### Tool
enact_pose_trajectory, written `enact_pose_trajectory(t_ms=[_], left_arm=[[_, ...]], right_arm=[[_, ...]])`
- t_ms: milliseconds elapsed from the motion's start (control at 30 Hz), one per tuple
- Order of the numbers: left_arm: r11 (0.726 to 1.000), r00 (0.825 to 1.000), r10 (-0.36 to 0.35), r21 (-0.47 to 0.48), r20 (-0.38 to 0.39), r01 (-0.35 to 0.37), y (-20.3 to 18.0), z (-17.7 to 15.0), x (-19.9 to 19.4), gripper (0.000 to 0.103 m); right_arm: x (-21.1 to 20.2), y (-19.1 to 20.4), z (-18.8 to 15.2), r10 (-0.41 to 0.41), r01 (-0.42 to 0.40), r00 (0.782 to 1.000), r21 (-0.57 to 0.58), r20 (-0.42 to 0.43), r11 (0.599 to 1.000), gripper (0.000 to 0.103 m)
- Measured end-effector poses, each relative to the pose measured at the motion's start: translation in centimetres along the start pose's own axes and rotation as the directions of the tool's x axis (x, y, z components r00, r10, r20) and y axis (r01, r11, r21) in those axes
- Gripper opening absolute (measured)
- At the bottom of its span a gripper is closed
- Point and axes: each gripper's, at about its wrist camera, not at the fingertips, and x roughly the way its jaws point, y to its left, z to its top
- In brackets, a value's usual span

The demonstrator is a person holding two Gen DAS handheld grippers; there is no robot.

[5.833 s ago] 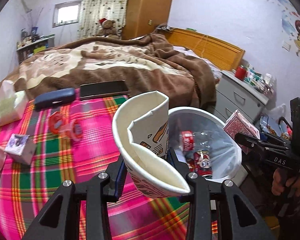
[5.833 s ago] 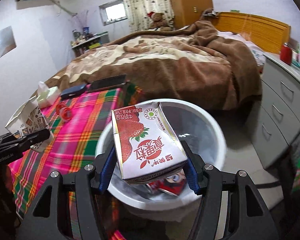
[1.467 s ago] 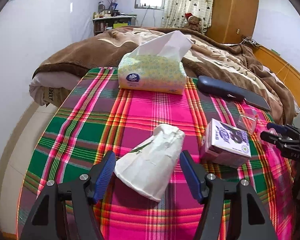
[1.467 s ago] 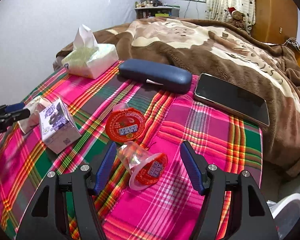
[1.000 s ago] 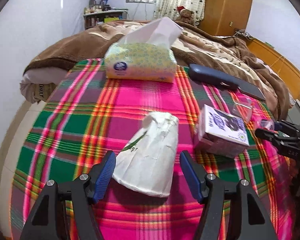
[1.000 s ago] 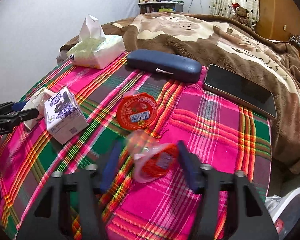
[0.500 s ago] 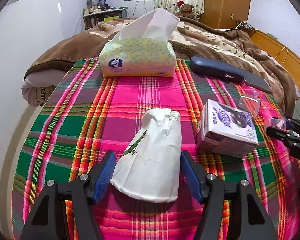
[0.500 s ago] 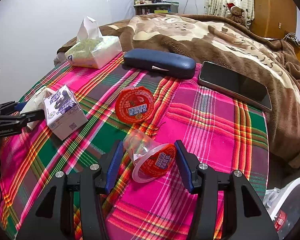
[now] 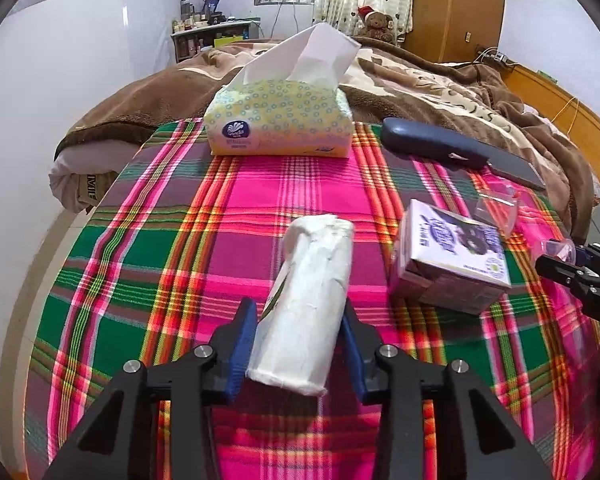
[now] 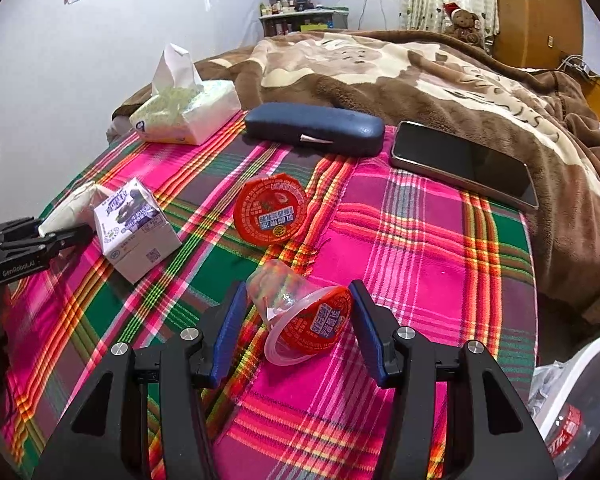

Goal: Collect trash
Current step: 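Grasp the white tissue wrapper with the left tool while the right tool grasps the orange jelly cup, then carry the tissue wrapper and jelly cup over the bin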

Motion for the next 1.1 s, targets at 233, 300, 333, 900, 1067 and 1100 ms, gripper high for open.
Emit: enact_pose_trajectory(t_ms=[233,300,333,900,1067,1100], left_arm=[[1.0,0.999,-0.014,-0.009,0.032,0.014,-0.8,-0.7,-1.8,0.034],[1.0,0.999,-0.028,-0.008,0.039,0.028,-1.2,-1.2,-2.5,0.034],[1.0,0.999,-0.028,-0.009,0.042,0.028,-1.3,-1.3,-2.7,0.034],[0.987,0.984,-0.146,0.079,0.101,0.138,-8.3,-3.6,-9.1,0.034],[0.977,0.976,-0.189,0.117,0.109,0.176,-11.3,-3.8,-10.2,0.034],[0.975,0.974,-0.198,0.125,0.113,0.184,-11.9,-3.9,-10.5,0.034]], right_arm=[[-1.3,-0.1,-0.6,-0.002,0.001,1.0,0.023,0.028,1.0,0.053],[-1.8,-0.1,-0.8,-0.002,0.001,0.999,0.029,0.039,1.0,0.053],[-2.0,-0.1,-0.9,-0.002,0.0,0.999,0.031,0.043,1.0,0.053],[-7.8,-2.3,-3.7,-0.04,0.022,0.991,0.137,0.126,0.99,0.053],[-9.8,-3.7,-4.9,-0.066,0.038,0.986,0.178,0.151,0.983,0.053],[-10.1,-3.8,-5.2,-0.072,0.043,0.986,0.182,0.154,0.982,0.053]])
